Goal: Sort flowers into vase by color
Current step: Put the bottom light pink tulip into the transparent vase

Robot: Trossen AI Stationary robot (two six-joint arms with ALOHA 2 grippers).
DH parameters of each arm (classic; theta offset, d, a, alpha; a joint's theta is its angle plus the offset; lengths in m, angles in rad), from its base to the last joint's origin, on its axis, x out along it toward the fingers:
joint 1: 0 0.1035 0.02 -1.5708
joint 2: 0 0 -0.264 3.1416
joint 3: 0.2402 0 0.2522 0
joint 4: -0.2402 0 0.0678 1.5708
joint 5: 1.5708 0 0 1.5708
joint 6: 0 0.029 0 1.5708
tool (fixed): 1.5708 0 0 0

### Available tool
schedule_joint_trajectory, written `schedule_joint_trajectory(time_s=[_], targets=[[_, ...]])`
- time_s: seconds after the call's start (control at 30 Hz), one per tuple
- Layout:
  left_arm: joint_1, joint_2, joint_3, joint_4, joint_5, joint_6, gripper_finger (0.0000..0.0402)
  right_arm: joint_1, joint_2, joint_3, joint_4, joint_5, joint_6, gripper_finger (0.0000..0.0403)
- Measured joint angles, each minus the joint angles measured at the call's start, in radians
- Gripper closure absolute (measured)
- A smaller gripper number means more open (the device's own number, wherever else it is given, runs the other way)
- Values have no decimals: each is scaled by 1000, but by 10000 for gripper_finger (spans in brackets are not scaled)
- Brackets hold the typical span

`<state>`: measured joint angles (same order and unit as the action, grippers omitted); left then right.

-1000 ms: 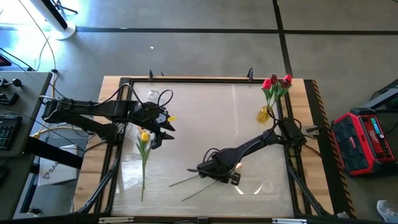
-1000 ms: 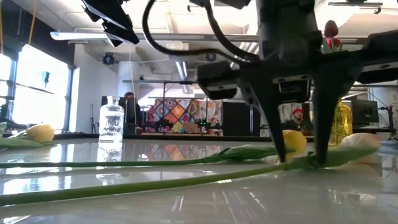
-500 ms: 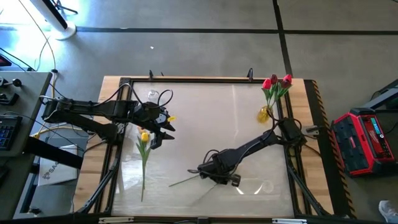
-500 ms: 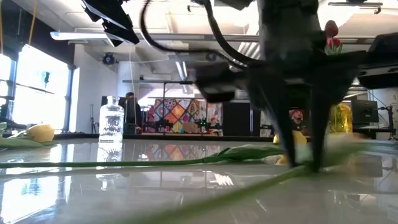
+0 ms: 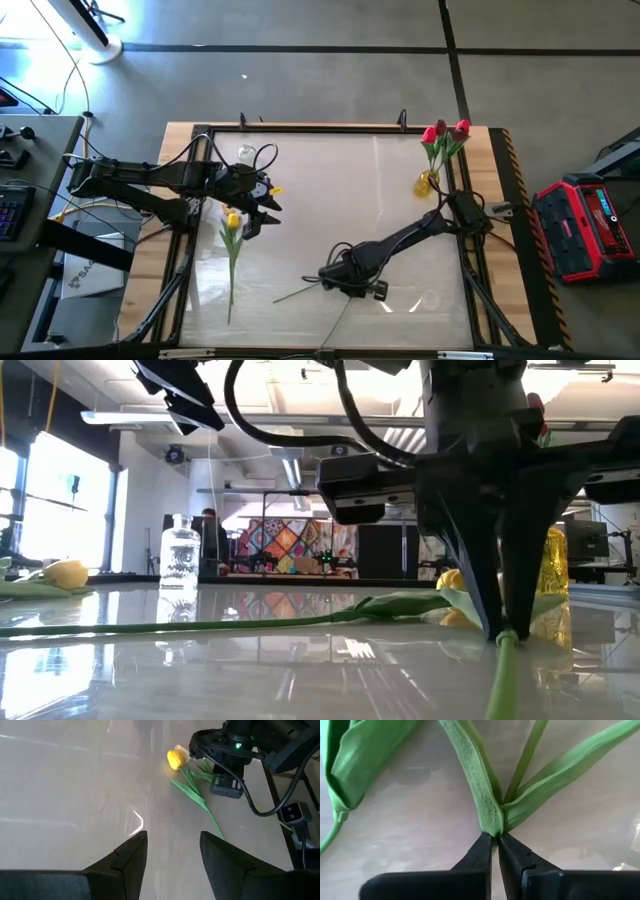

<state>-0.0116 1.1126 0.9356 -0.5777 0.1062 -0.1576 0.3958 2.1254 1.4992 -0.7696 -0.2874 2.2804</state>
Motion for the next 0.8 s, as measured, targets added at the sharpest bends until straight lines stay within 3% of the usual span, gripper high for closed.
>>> schedule_joint_trajectory(time_s=[0.3,0.4,0.53,0.8], targets=[[0,0,0,0,0,-25,229,10,1,-1,-5,40,35,327],[0,0,0,0,0,-25,229,10,1,-1,-21,55,20,341],[0,0,0,0,0,-34,229,14,1,-1,-22,81,8,391],[0,0,0,0,0,-50,229,24,-5,11,-41,127,14,399]])
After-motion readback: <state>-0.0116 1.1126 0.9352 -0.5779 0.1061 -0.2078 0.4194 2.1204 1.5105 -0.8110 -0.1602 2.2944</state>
